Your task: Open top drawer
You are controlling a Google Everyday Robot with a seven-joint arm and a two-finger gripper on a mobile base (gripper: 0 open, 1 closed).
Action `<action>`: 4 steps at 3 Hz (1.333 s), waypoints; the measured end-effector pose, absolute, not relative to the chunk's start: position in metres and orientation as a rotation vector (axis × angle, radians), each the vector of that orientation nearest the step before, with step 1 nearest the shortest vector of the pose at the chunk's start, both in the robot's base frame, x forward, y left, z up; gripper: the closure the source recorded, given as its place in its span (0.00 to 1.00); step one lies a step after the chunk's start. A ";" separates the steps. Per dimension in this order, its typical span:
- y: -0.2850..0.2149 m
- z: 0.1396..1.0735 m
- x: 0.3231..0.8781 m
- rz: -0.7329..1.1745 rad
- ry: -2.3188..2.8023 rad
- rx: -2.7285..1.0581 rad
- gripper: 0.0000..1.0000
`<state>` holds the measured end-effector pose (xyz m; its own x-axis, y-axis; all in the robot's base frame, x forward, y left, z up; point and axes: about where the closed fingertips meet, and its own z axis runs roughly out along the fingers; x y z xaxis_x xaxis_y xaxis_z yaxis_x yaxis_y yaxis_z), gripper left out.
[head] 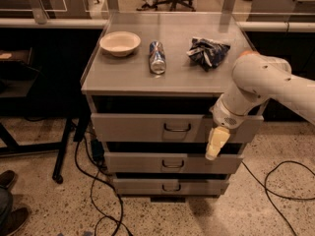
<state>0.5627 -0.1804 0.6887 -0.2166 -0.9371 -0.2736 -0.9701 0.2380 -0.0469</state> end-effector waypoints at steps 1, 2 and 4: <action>-0.178 0.681 0.564 0.187 2.278 -1.800 0.00; -0.174 0.674 0.566 0.172 2.281 -1.821 0.00; -0.161 0.666 0.543 0.191 2.277 -1.872 0.00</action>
Offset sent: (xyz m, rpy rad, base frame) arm 0.0071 0.0098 -0.0206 -0.0527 0.0088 0.0181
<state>0.5434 -0.1613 0.6660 -0.1861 -0.9564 -0.2250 -0.9805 0.1953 -0.0193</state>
